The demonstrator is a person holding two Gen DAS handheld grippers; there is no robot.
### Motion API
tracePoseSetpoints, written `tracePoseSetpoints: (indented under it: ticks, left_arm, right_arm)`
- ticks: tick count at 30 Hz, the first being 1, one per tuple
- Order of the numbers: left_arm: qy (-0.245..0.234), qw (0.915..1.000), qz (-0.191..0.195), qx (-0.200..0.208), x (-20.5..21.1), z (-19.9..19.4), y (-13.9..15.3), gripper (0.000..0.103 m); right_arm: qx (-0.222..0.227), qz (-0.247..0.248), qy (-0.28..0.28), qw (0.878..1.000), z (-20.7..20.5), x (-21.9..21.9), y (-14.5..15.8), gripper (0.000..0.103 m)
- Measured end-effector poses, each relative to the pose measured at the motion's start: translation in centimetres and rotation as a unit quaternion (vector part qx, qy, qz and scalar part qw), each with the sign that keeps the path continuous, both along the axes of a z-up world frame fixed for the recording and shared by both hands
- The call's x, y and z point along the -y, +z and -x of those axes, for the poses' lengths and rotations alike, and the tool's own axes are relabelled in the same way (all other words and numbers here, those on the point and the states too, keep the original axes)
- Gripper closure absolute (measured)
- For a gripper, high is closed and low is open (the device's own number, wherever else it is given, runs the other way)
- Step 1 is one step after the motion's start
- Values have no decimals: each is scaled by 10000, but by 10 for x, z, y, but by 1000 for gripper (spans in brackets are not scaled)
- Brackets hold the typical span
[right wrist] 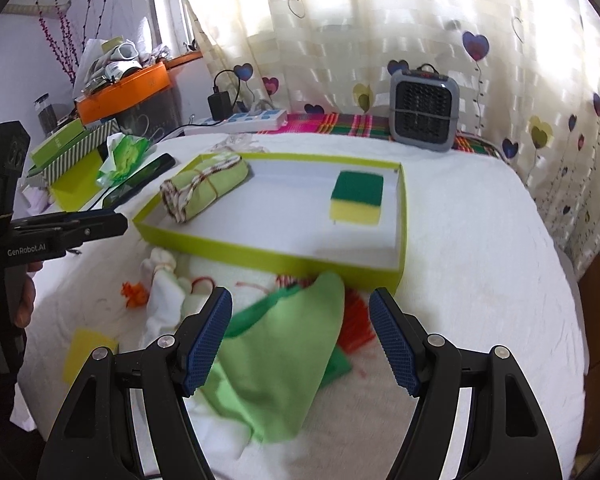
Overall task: Organize soft objects
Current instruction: 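Grasp the light green cloth with the right gripper while the left moves toward the yellow sponge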
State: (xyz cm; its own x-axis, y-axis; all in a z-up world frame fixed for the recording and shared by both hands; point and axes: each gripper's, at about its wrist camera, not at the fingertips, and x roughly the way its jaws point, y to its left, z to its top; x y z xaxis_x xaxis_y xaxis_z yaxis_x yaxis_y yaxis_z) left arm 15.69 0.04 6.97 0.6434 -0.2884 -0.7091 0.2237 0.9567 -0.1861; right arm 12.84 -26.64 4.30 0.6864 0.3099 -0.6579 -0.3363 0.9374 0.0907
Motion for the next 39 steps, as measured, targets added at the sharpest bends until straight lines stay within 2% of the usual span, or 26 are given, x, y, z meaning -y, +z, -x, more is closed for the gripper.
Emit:
tracePoseSetpoints:
  ticks: [11,21,23,25,30,39]
  left_arm:
    - [-74,9999,110,-76,-3,19,-11,48]
    - [-94,9998,104,-173,-5,28,-19,48]
    - [-112,9997,126,-186,-5,30,-20,48]
    - [-139,9996,141,-193,-5,32,-21,48]
    - [-138,9995,162,-225,-10,39,-24,48]
    - [-72,9993,260,-246,-23,55,-23,48]
  right_arm:
    - [-72,100,-78,9999,27,-6,-17,31]
    - [-249,108,-98,9996,30,-13,-29,33]
    - [-315,145,-183,9992,28,-12,-32,45]
    - [-398,105,-194,9990,27,-11,-34,52]
    - [-445,151,-174,9987,28,-15,-38,60]
    - [-351,-41,-156,9993,32,-14,-34,88]
